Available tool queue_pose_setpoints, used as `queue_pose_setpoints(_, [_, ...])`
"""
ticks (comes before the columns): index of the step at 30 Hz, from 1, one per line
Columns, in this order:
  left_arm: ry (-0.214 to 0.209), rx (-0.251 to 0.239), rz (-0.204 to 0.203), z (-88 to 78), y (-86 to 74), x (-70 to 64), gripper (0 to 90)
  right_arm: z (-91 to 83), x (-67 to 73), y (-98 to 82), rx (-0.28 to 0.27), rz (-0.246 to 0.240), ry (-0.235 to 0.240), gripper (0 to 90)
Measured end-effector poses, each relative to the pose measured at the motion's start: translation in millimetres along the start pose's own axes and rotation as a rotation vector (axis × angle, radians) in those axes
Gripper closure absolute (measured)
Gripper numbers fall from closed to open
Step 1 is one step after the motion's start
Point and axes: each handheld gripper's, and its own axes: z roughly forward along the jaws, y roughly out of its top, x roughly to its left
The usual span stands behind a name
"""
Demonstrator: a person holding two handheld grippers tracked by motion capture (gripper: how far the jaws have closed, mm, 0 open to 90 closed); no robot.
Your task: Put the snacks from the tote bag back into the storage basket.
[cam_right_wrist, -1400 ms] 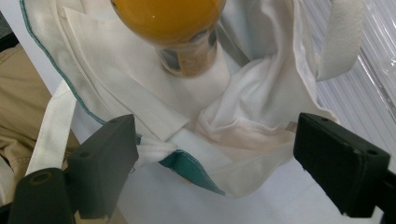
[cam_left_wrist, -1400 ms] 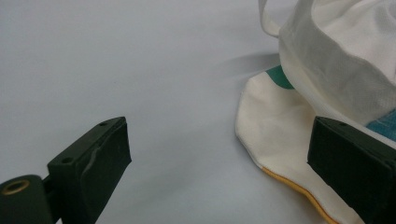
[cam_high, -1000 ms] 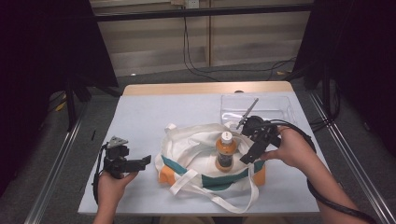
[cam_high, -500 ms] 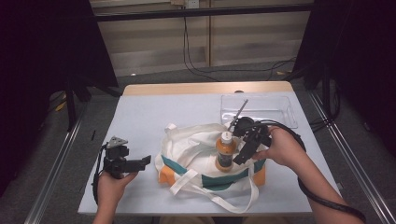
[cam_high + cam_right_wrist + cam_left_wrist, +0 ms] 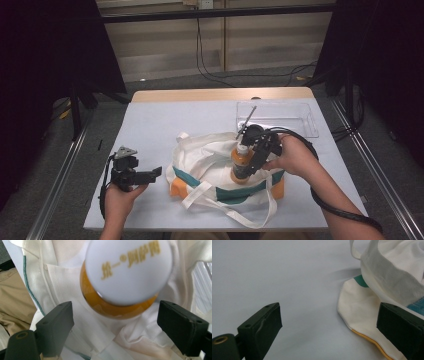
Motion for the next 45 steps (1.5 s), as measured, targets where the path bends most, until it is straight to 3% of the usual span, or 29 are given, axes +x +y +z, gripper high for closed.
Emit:
queue_pose_setpoints(13, [-0.001, 0.002, -0.003, -0.4, 0.0, 0.9, 5.9, 10.5, -0.8, 11.9, 0.013, -0.010, -0.001, 14.6])
queue_pose_setpoints(23, [0.003, -0.008, -0.010, -0.3, 0.1, 0.8, 5.9, 15.9, 1.9, 21.1, 0.017, -0.016, 0.000, 21.7])
queue_pose_setpoints(27, [0.004, 0.002, 0.004, -0.5, 0.3, 1.8, 5.9, 18.7, 3.4, 23.6, 0.029, -0.017, -0.024, 25.8])
queue_pose_setpoints(35, [0.000, -0.012, -0.017, -1.1, 0.4, 1.5, 5.9, 17.5, 4.8, 26.8, 0.053, -0.010, -0.053, 29.7])
queue_pose_setpoints(45, [0.002, -0.009, -0.014, -0.9, 0.3, 2.3, 5.9, 10.4, 4.6, 30.3, 0.106, -0.016, -0.014, 29.9])
